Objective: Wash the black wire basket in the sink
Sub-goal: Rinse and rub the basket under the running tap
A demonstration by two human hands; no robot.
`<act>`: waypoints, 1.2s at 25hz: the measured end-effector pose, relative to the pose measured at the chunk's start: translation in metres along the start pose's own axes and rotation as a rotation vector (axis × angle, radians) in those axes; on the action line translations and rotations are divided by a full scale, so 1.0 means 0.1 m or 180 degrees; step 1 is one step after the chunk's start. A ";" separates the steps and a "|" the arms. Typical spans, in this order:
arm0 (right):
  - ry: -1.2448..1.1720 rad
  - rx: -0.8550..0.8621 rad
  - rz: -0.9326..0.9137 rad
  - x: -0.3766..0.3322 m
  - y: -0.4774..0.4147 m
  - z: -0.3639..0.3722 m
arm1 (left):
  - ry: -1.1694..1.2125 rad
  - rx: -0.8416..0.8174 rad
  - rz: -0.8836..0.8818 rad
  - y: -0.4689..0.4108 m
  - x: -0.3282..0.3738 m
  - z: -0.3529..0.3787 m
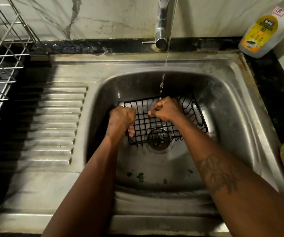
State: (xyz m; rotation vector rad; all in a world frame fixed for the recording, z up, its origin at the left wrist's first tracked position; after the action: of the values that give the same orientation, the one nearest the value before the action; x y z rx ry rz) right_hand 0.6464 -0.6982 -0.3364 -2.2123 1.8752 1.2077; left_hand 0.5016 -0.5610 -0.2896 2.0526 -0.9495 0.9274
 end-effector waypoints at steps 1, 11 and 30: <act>-0.0049 -0.0046 -0.0052 0.06 0.03 0.01 | -0.0522 -0.0122 0.0049 0.02 0.05 -0.02; 0.0134 -0.0105 -0.0680 -0.24 0.16 0.16 | -0.1959 -0.0089 0.1795 -0.40 0.48 0.21; -0.0070 -0.1229 -0.0319 -0.06 0.18 0.20 | -0.1817 -0.0038 0.1354 -0.38 0.34 0.25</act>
State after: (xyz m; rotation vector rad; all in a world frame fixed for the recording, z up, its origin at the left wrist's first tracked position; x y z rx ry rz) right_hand 0.6207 -0.6892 -0.3392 -2.4200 1.6101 1.6871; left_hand 0.5574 -0.5736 -0.2853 2.1892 -1.7369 0.5251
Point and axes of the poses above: each hand's wrist, its own y-axis away from the middle knuckle, its own z-axis out of the palm, x = y × z, the point moved 7 cm from there along -y, towards the middle knuckle, and after that the axes turned 14 degrees about z, right-handed, at the moved point
